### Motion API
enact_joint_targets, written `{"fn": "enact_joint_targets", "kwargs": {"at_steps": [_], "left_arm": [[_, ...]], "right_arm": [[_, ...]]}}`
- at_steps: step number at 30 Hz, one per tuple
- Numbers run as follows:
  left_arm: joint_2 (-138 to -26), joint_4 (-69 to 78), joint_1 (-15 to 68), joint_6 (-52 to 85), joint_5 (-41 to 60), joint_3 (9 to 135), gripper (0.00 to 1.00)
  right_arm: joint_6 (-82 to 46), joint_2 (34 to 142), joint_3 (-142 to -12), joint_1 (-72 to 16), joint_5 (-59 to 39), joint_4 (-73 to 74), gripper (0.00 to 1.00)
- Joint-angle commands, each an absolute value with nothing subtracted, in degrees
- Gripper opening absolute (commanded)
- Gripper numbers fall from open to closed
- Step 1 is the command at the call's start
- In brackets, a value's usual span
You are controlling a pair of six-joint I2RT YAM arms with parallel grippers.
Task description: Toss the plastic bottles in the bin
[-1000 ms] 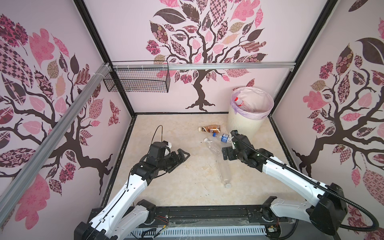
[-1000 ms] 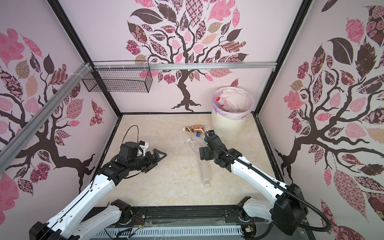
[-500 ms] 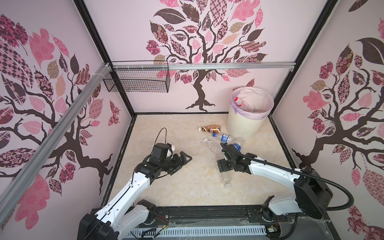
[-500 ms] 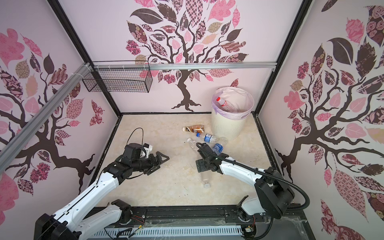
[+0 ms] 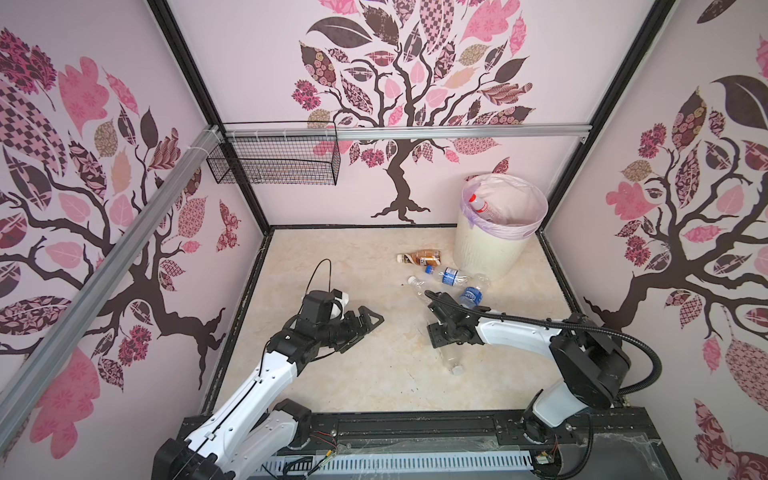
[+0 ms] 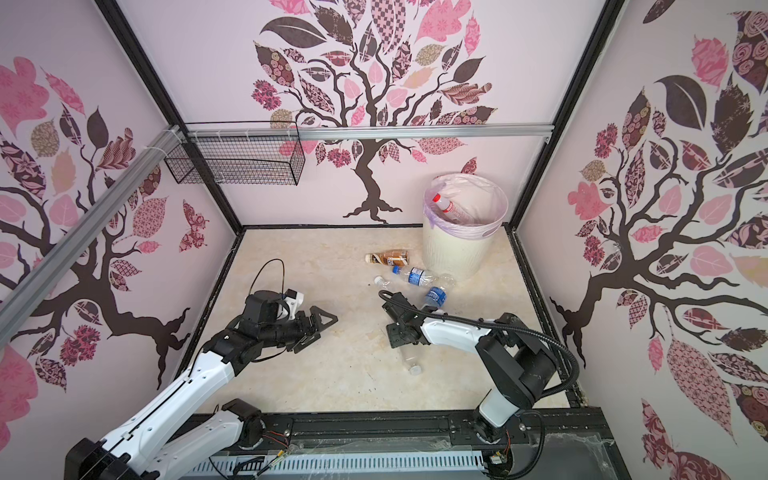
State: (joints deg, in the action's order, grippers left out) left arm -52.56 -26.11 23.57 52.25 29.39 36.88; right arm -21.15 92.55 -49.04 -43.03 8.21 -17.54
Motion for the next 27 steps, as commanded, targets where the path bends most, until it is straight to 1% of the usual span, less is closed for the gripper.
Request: {"fn": "enact_joint_targets", "kwargs": {"at_steps": [1,5,8,12,17,20,27], "left_arm": [[-52.3,-24.6,22.9,51.6,31.4,34.6,0.98],[-53.4,-23.9,21.0,51.3,34.3,34.4,0.98],[-53.8,-23.9,18.0,50.8,36.3,34.3,0.98],[-54.6,-24.3,14.5,50.7,37.8,34.0,0.98],[-55.5,-24.9,14.1,51.3,37.9,33.7,0.98],[-56.1,-25.6,13.1,51.1,37.7,33.8,0.98],[-58.2,-27.5,2.0,48.1,42.9,34.0,0.98]], "right_arm": [[-22.3,94.7,-51.2,-43.8,9.4,-17.9,0.59],[-22.9,94.9,-51.5,-44.3,10.5,-17.6,0.53],[-22.9,95.5,-53.4,-44.4,9.6,-18.1,0.51],[-23.4,96.5,-56.8,-44.7,6.7,-17.7,0.49],[-23.9,100.2,-63.6,-45.4,3.7,-18.2,0.48],[-23.7,103.3,-67.7,-45.8,3.7,-18.9,0.48],[-22.0,111.5,-76.7,-45.7,3.3,-19.7,0.48]]}}
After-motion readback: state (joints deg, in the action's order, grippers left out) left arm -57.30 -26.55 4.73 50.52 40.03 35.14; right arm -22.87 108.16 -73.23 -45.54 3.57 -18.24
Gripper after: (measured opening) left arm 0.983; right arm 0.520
